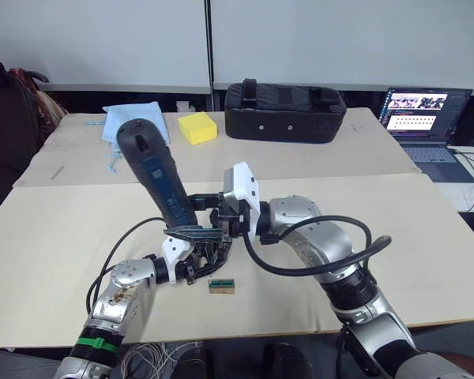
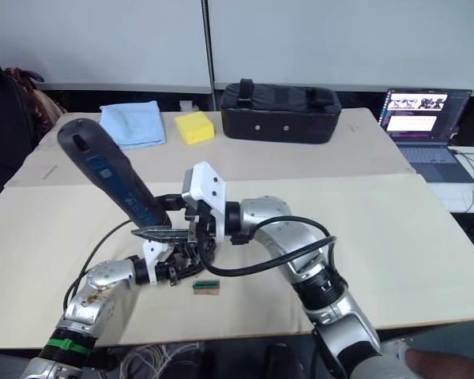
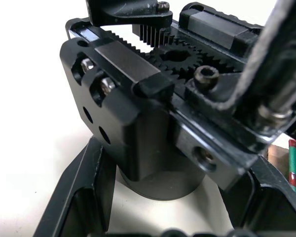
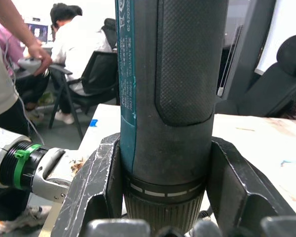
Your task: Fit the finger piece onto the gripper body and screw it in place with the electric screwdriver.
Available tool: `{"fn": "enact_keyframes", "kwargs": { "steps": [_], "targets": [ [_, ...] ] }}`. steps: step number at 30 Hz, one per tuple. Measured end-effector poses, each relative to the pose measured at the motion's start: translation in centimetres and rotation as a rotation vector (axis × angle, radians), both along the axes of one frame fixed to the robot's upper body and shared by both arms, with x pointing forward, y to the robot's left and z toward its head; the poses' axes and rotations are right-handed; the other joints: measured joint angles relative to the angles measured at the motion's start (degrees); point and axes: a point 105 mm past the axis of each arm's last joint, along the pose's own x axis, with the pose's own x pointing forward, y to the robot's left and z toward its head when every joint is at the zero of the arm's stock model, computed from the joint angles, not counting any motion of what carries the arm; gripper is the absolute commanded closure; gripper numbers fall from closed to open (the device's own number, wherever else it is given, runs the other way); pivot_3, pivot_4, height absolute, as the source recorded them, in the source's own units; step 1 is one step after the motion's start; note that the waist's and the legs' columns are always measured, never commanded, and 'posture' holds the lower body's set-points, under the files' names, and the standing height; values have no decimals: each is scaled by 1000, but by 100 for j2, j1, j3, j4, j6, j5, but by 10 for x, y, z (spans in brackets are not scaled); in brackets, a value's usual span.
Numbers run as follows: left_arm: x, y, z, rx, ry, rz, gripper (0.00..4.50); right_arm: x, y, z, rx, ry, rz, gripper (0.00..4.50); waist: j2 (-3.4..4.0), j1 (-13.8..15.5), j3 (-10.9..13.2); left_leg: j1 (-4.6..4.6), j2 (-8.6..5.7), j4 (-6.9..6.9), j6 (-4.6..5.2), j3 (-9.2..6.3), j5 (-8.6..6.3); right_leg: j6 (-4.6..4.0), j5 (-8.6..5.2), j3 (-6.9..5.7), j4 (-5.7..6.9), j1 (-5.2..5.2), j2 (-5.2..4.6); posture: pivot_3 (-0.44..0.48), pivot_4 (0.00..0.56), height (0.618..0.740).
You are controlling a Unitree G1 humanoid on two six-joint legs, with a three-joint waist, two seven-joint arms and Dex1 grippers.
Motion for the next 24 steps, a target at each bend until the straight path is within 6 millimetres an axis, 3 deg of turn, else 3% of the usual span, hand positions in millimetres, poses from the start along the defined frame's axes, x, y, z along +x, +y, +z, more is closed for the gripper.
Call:
{"fn": "enact_keyframes", "kwargs": {
  "steps": [17, 22, 24],
  "targets": [
    [0, 0, 1, -1, 6, 4, 2181, 8, -6, 4, 7, 17, 9, 2575, 0, -4, 0, -1, 3, -4, -7, 0, -4, -2, -5, -1, -2, -3, 1, 0, 150, 740],
    [1, 0, 3, -2, -3, 4, 2181, 11, -13, 15, 52, 38, 45, 2575, -2, 1, 6, -20, 3, -4, -7, -1, -4, -2, -4, -1, -1, -22, 0, 0, 150, 740],
    [2, -1, 4, -4, -12, 6, 2181, 14, -17, 29, 96, 36, 46, 2575, -3, 11, 7, -59, -2, -2, -4, 0, -2, -2, 1, 1, 4, -64, -1, 0, 150, 740]
  ]
}}
